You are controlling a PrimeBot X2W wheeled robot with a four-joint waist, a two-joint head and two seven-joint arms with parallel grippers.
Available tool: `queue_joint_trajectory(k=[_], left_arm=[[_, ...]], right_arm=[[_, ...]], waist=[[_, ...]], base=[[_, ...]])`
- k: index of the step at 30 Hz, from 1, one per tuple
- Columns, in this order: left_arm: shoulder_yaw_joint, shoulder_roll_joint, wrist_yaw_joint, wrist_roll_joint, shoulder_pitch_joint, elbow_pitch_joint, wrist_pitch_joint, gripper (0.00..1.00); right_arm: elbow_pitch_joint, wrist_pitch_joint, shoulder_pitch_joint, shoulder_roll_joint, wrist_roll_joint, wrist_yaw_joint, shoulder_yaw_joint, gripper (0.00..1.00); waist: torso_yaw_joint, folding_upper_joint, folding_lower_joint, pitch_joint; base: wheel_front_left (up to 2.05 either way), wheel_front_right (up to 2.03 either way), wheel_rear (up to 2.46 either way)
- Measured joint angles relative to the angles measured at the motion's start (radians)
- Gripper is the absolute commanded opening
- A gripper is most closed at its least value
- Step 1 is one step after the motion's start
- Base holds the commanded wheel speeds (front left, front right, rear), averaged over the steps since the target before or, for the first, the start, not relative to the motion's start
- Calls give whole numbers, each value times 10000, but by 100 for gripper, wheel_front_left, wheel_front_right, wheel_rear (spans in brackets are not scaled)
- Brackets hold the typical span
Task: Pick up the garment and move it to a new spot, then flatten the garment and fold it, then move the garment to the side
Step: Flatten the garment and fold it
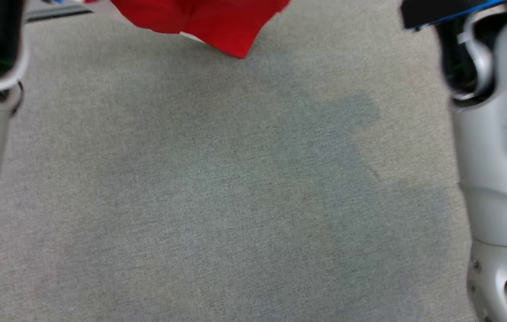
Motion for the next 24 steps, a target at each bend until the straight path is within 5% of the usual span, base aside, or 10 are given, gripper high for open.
queue_joint_trajectory(k=[12, 24], left_arm=[[-1296, -69, -96, -435, 2537, 265, -1361, 0], [-788, -284, -100, 40, 6115, -1975, -1526, 0]], right_arm=[[1016, -1191, 2126, 21, 408, 0, 1499, 0], [-132, -1601, 5112, -431, 773, 0, 1310, 0]], waist=[[485, 0, 0, 488], [955, 0, -2, -728]], base=[[0, 0, 0], [0, 0, 0]])
